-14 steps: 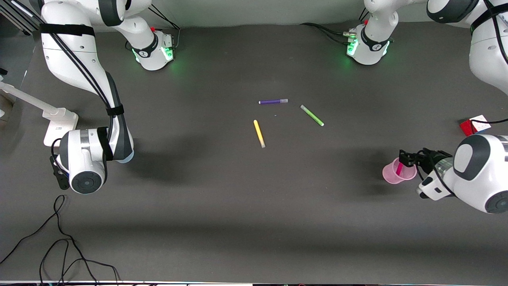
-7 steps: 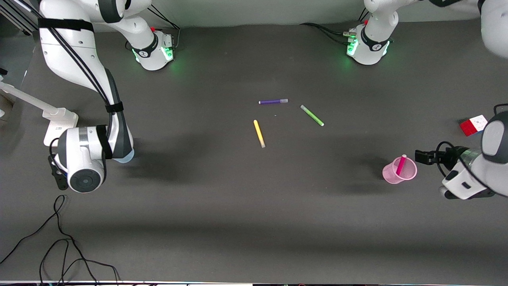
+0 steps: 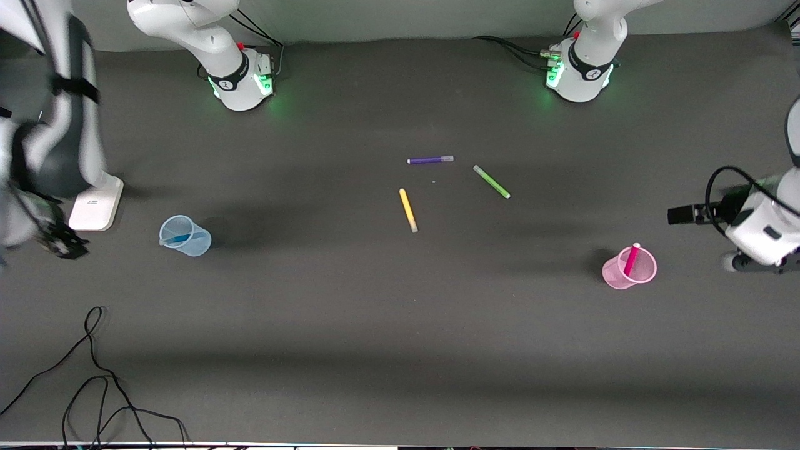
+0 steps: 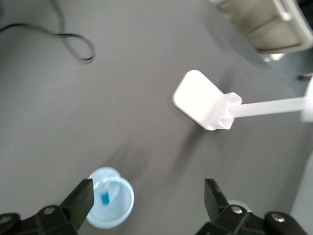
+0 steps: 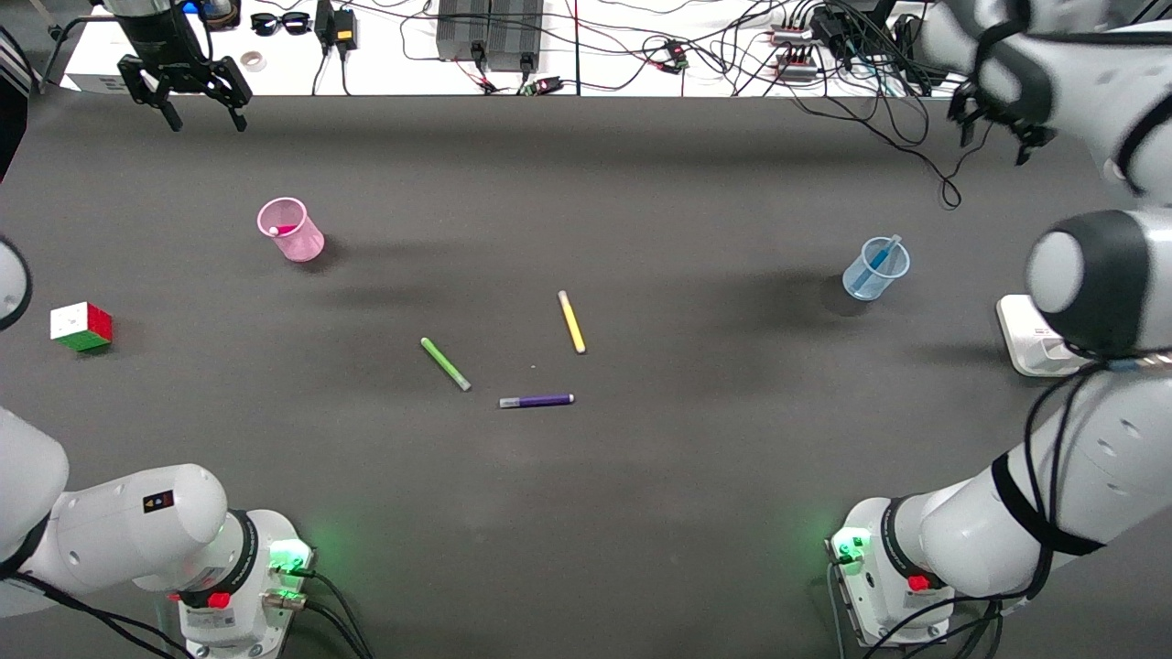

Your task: Place pink and blue markers in matching cups

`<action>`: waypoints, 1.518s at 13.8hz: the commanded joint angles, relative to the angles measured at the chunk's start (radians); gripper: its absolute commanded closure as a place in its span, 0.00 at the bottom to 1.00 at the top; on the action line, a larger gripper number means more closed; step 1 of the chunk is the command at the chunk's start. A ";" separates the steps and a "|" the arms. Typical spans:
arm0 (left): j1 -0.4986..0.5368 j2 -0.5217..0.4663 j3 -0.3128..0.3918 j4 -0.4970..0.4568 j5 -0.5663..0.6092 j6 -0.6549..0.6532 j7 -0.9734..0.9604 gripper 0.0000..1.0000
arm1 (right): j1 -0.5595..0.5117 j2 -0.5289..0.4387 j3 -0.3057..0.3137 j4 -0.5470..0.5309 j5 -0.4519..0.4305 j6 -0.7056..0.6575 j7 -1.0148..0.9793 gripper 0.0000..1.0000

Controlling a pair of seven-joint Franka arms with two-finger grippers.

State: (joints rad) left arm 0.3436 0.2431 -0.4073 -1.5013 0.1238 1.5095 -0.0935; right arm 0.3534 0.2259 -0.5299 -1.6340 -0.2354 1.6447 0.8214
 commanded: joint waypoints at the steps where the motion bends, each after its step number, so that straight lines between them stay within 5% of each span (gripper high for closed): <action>1: -0.027 -0.106 0.039 -0.091 -0.036 0.051 0.023 0.00 | 0.009 -0.091 -0.002 -0.009 0.086 -0.002 -0.152 0.00; 5: -0.293 -0.162 0.333 -0.091 -0.107 0.057 0.081 0.00 | 0.009 -0.166 -0.015 0.033 0.137 -0.048 -0.315 0.00; 7: -0.353 -0.179 0.387 -0.093 -0.112 0.057 0.084 0.00 | 0.012 -0.184 -0.013 0.036 0.166 -0.063 -0.373 0.00; 11: -0.353 -0.189 0.386 -0.094 -0.115 0.051 0.086 0.00 | -0.004 -0.189 -0.001 0.062 0.232 -0.106 -0.546 0.00; 13: -0.353 -0.203 0.384 -0.121 -0.115 0.058 0.086 0.00 | -0.086 -0.188 0.121 0.062 0.234 -0.118 -0.600 0.00; 16: -0.354 -0.220 0.381 -0.157 -0.115 0.089 0.086 0.00 | -0.392 -0.203 0.481 0.056 0.234 -0.123 -0.691 0.00; 18: -0.354 -0.217 0.381 -0.152 -0.115 0.087 0.086 0.00 | -0.477 -0.244 0.583 0.022 0.244 -0.150 -0.766 0.00; 21: -0.342 -0.212 0.380 -0.148 -0.128 0.089 0.087 0.00 | -0.565 -0.325 0.610 -0.033 0.352 -0.154 -0.913 0.00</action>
State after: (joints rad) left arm 0.0079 0.0628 -0.0434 -1.6162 0.0136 1.5799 -0.0201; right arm -0.1484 -0.0100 0.0649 -1.5992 0.0483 1.4912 0.0219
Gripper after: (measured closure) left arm 0.000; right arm 0.000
